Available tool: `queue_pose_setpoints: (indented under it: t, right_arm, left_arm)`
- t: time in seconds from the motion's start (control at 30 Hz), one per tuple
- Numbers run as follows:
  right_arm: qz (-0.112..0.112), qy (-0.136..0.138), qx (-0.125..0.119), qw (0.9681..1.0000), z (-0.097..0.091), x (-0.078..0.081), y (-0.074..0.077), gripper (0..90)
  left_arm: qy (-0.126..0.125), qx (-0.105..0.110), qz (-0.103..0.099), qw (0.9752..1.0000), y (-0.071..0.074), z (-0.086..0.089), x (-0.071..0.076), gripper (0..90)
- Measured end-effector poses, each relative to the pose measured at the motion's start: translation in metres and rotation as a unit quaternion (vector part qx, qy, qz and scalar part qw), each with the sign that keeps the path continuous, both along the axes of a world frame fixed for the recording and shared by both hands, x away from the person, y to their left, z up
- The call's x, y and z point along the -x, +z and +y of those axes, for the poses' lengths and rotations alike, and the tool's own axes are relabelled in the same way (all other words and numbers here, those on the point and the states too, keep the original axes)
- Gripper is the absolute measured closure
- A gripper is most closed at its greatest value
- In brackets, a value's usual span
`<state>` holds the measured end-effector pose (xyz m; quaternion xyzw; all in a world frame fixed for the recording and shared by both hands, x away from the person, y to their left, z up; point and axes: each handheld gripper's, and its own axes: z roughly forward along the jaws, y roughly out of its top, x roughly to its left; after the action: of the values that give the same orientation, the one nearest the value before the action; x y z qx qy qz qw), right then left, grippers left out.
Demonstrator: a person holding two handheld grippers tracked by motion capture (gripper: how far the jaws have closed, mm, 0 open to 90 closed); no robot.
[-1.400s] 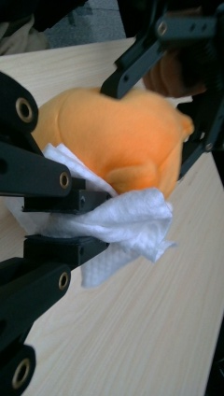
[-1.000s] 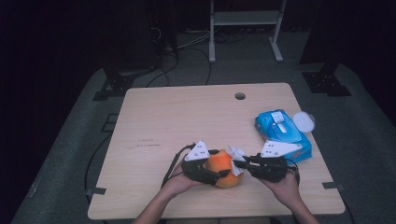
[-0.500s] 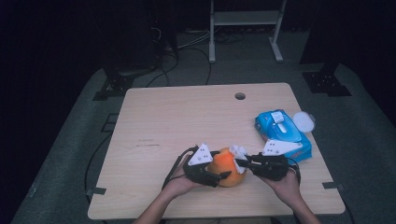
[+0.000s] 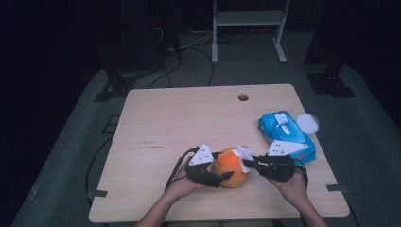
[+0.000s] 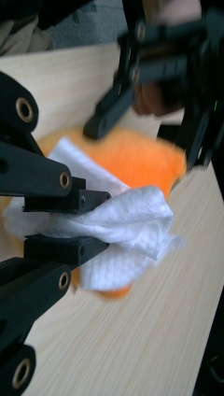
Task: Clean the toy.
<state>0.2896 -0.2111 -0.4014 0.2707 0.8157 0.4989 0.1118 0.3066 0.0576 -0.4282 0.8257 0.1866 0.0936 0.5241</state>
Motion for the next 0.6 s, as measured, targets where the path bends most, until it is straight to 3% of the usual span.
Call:
queue_pose_setpoints:
  t: [0.13, 0.2, 0.33, 0.43, 0.53, 0.6]
  right_arm:
    - [-0.007, 0.034, -0.004, 0.9994, 0.016, 0.009, 0.003, 79.6]
    - [-0.012, 0.037, 0.003, 0.9992, 0.018, 0.009, 0.004, 79.6]
    - [-0.011, 0.012, 0.002, 0.9999, 0.005, 0.001, 0.003, 79.6]
    - [0.002, -0.006, 0.001, 1.0, -0.005, -0.006, -0.002, 79.6]
    - [-0.002, -0.006, 0.008, 1.0, -0.005, -0.003, -0.002, 79.7]
    - [-0.002, 0.006, 0.002, 1.0, -0.002, 0.0, 0.0, 79.7]
  left_arm:
    - [0.01, 0.003, 0.009, 0.9999, -0.001, 0.003, -0.001, 23.3]
    - [0.007, 0.005, 0.009, 0.9999, -0.001, 0.003, -0.001, 24.1]
    - [0.005, 0.005, 0.011, 0.9999, -0.001, 0.004, -0.001, 26.4]
    - [-0.009, 0.008, 0.011, 0.9999, 0.0, 0.004, -0.001, 25.7]
    - [-0.017, 0.05, 0.034, 0.9981, 0.001, 0.011, -0.007, 16.8]
    - [-0.013, 0.049, 0.042, 0.9978, -0.003, 0.012, -0.011, 8.7]
